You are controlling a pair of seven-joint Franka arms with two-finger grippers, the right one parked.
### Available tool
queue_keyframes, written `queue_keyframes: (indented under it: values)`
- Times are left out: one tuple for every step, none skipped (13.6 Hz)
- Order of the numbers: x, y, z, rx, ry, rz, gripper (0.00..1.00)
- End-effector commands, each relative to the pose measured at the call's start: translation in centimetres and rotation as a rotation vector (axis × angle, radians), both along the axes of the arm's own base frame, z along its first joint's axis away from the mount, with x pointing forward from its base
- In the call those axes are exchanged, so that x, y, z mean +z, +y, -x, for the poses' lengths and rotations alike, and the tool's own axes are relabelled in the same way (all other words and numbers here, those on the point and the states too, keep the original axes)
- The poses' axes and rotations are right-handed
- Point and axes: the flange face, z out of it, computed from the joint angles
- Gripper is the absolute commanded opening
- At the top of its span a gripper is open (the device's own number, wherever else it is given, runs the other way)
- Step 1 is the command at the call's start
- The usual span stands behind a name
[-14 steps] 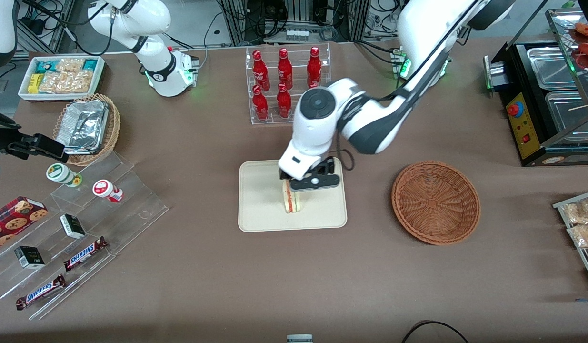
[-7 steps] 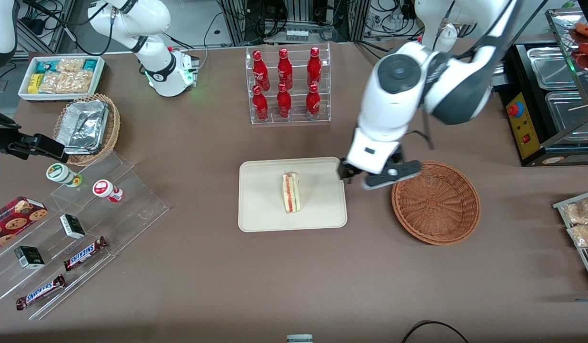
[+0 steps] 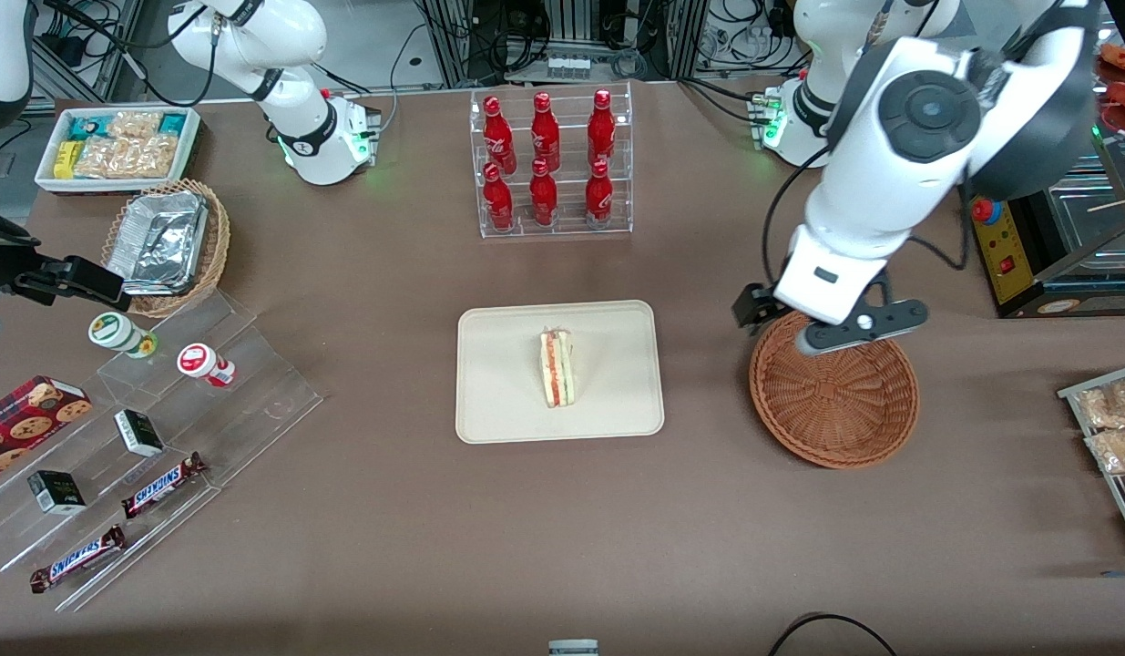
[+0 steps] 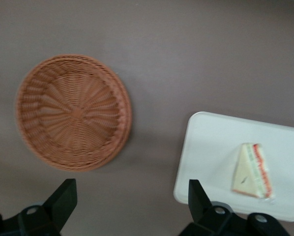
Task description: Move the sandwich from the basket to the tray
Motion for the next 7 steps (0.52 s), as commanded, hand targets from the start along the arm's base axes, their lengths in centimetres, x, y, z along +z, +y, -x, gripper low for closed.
queue_keyframes:
  values:
    - [2.7, 6.0, 0.3, -0.056, 0.034, 0.046, 1.00]
    - [3.3, 8.0, 0.4, -0.081, 0.046, 0.053, 1.00]
    - [3.7, 9.6, 0.4, -0.107, 0.058, 0.048, 1.00]
    - [4.2, 11.4, 0.4, -0.113, 0.058, 0.043, 1.00]
    - [4.7, 13.2, 0.3, -0.117, 0.053, 0.044, 1.00]
    - [5.2, 15.0, 0.4, -0.141, 0.047, 0.050, 1.00]
    - [5.4, 16.4, 0.6, -0.166, 0.059, 0.051, 1.00]
